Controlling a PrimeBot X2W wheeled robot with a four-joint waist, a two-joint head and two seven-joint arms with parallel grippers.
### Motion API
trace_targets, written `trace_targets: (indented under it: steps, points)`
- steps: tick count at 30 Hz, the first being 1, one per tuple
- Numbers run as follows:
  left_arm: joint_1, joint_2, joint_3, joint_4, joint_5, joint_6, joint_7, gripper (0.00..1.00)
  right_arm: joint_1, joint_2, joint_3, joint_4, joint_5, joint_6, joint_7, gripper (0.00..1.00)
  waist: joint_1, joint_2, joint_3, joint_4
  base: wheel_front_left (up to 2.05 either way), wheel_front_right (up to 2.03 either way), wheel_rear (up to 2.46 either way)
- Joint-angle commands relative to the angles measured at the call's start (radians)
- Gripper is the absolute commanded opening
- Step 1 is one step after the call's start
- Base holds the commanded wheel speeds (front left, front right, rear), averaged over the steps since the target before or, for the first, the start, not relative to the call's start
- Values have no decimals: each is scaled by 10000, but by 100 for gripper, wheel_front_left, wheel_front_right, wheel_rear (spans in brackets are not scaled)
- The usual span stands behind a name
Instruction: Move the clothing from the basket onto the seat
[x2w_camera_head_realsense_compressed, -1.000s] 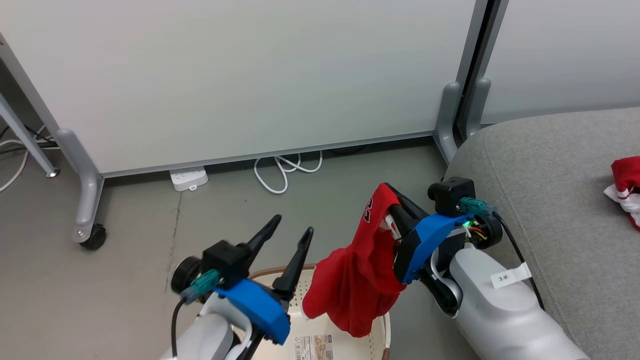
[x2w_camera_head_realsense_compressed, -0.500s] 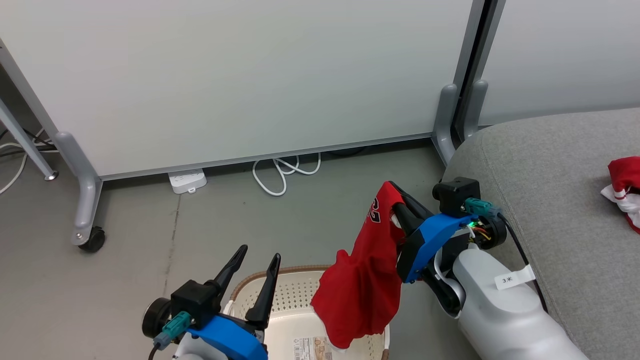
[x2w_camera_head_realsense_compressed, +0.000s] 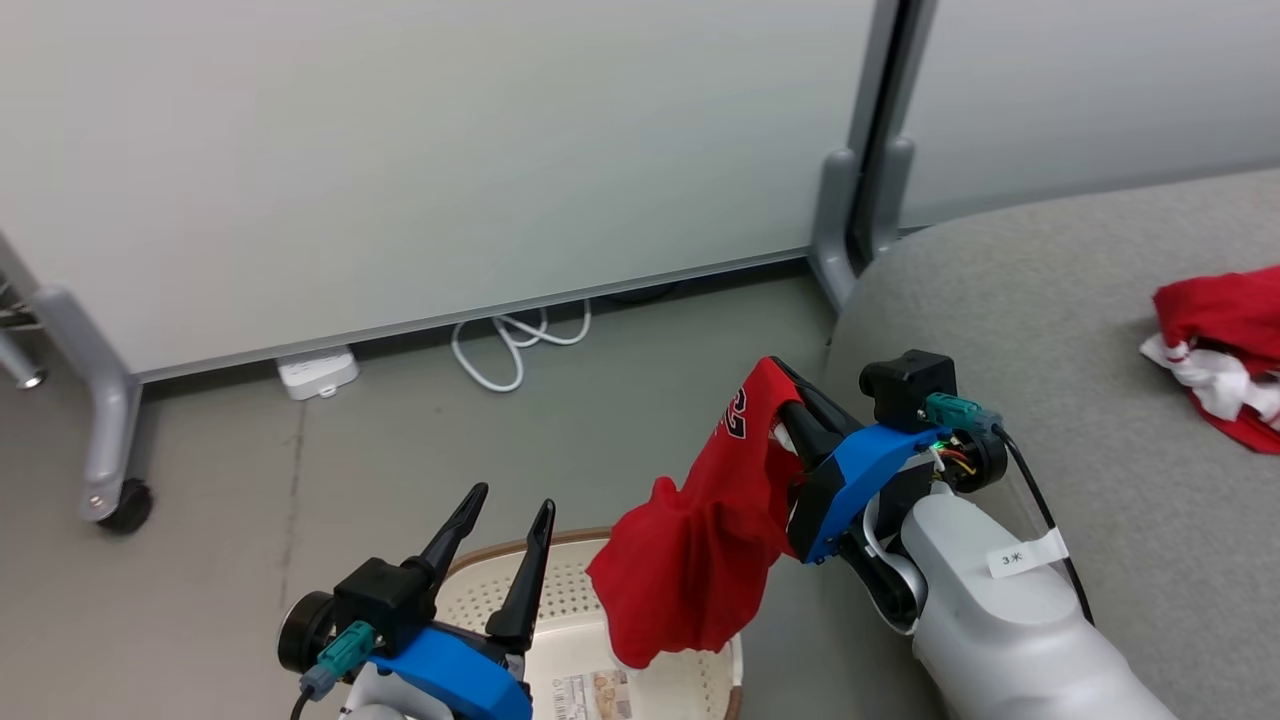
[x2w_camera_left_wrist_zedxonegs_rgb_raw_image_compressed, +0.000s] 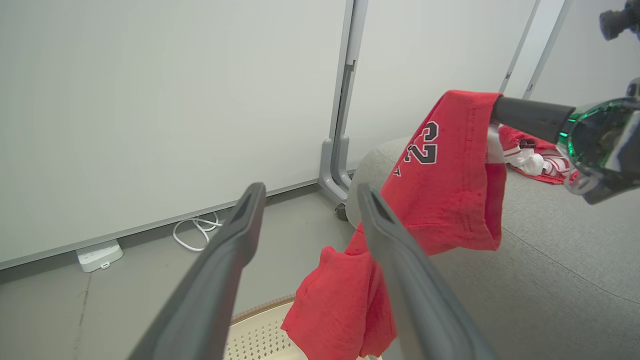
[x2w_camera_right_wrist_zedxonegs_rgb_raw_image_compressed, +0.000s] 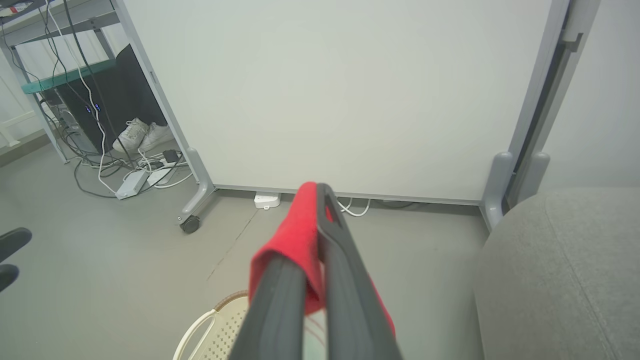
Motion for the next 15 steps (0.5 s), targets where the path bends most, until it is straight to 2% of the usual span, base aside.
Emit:
trace_targets:
  steps: [1,15]
  points:
    - [-43,11,91,-66,55,-21,-26,100,-24,-25,4,-21,-81,1,-52,0,0,0,120,-507,0,0,0]
    - [-302,-110,88,-135,118,-21,-26,100,-188,-112,-346,-224,-334,1,-52,0,0,0,568,-2974,0,0,0]
